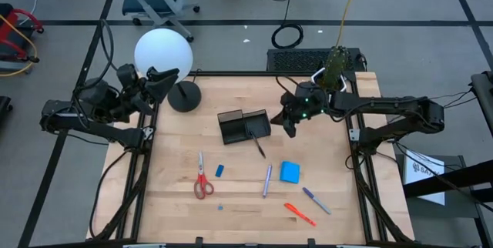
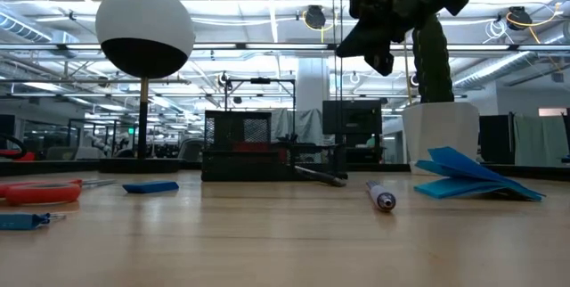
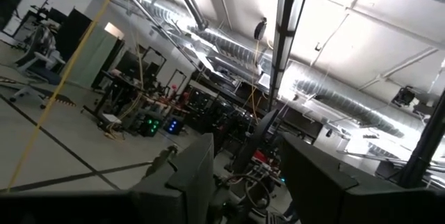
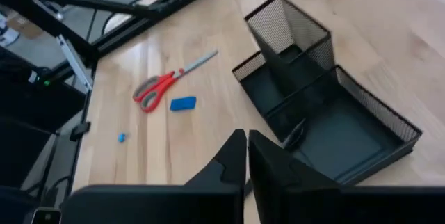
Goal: Pick and place office supplies into organizer
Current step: Put the top black pen into the black desk organizer
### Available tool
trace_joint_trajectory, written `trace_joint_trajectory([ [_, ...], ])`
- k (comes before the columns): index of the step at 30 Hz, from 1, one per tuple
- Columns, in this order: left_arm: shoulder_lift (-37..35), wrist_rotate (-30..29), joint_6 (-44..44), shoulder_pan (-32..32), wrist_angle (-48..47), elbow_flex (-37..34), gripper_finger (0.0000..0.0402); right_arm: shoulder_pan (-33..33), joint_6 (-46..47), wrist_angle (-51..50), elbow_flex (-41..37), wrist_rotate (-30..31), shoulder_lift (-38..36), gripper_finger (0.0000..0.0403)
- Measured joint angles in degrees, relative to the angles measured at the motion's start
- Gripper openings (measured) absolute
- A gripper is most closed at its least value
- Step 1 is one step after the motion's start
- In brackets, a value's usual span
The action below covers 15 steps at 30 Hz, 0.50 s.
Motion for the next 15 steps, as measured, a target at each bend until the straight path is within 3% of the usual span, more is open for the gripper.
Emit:
trace_joint_trajectory([
  [15,0.0,1.73,-2.81,0.0,-6.18,0.0,0.017,8.89,3.86,1.17,0.21,0.18,5.67,0.006],
])
